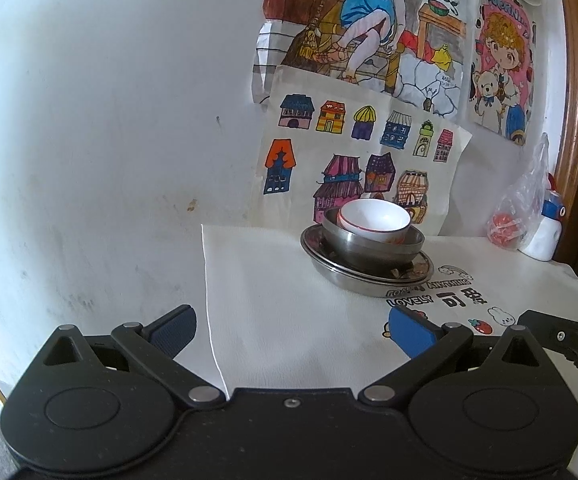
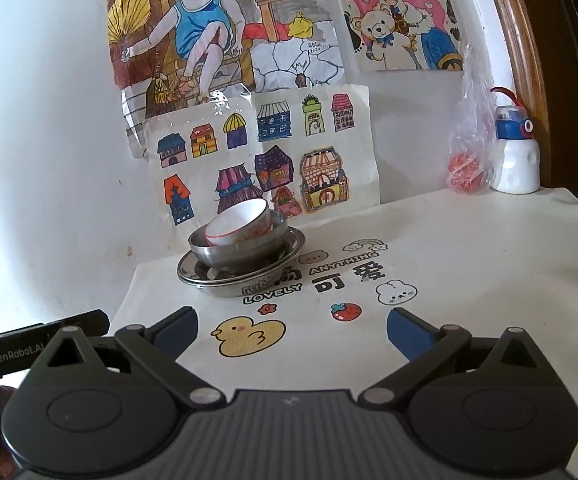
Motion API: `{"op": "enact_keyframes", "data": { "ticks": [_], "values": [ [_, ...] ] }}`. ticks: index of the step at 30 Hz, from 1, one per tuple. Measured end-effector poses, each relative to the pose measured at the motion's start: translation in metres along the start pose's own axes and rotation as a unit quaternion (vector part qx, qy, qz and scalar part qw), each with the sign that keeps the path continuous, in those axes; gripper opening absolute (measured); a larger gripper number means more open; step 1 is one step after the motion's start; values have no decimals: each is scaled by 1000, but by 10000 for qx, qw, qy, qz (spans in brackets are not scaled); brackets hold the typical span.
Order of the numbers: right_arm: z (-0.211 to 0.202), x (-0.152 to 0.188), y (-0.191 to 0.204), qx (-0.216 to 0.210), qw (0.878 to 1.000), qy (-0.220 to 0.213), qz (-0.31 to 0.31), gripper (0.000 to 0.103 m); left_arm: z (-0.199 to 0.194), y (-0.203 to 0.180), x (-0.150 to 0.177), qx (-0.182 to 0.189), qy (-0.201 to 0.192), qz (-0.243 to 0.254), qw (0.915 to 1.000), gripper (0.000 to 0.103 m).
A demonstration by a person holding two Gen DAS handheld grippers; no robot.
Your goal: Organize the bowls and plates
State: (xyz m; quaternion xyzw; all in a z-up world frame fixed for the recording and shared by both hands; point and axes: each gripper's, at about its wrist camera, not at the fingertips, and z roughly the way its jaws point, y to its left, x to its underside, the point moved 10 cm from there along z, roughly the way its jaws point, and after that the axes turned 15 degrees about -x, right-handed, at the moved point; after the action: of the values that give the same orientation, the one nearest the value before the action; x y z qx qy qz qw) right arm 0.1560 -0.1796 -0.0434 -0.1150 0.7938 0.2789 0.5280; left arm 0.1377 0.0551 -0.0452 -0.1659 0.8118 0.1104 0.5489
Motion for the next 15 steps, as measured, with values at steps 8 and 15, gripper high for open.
{"op": "enact_keyframes", "data": {
  "ticks": [8, 15],
  "values": [
    [0, 0, 0, -11, 10000, 6, -15, 103, 1, 1, 0, -8, 4, -8, 10000, 102],
    [1, 0, 0, -15, 10000, 7, -27, 103, 2, 2, 0, -21, 31, -23, 10000, 102]
  ]
}}
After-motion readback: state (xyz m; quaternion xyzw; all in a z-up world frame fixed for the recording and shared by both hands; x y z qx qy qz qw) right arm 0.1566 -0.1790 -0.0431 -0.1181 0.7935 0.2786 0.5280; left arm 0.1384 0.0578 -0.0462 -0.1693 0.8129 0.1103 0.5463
